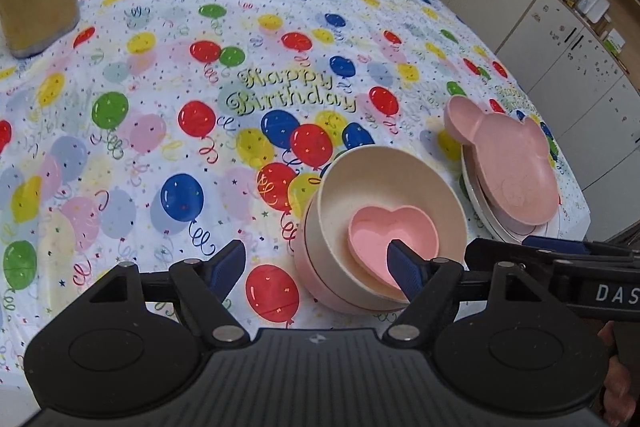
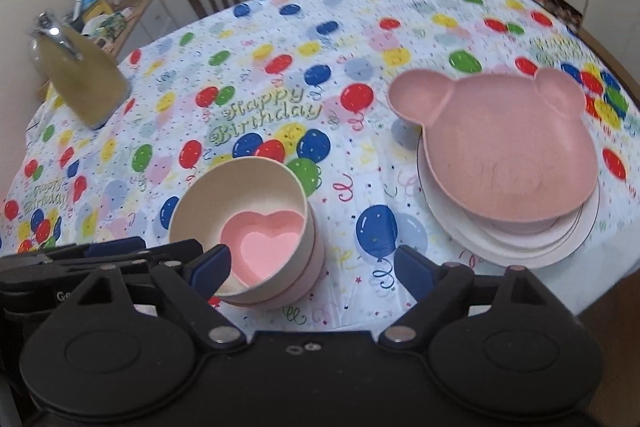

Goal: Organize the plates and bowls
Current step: 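Move both grippers to the rim of the cream bowl, then close both grippers on the cream bowl rim, then lift the nested bowls with both grippers and carry them over the bear plate, then lower the nested bowls onto the bear plate and open both grippers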

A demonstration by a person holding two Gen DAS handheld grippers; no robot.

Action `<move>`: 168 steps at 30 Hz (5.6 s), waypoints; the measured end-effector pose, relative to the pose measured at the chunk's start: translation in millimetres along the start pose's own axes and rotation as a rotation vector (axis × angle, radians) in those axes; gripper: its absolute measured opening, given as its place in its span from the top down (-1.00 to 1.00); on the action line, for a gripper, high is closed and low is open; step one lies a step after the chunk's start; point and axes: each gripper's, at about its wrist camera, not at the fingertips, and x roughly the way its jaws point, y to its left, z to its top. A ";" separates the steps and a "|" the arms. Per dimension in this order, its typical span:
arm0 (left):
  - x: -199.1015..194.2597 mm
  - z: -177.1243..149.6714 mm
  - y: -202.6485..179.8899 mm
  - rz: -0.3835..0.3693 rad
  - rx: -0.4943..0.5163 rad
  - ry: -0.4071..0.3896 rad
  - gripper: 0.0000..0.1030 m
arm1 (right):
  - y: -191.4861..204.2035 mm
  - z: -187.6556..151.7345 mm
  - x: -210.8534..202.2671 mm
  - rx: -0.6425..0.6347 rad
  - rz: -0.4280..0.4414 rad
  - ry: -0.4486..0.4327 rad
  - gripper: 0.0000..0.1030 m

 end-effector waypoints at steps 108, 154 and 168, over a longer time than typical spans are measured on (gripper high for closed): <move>90.4 93.4 -222.5 -0.066 0.055 0.087 0.53 | -181.4 112.7 -3.9 0.016 -0.067 0.094 0.59; 96.4 87.2 -233.8 -0.032 0.057 0.042 0.52 | -201.6 109.6 0.1 -0.002 -0.055 0.109 0.27; 47.9 71.9 -218.6 -0.065 0.122 -0.058 -0.09 | -168.6 88.8 -39.4 -0.046 -0.090 -0.002 -0.01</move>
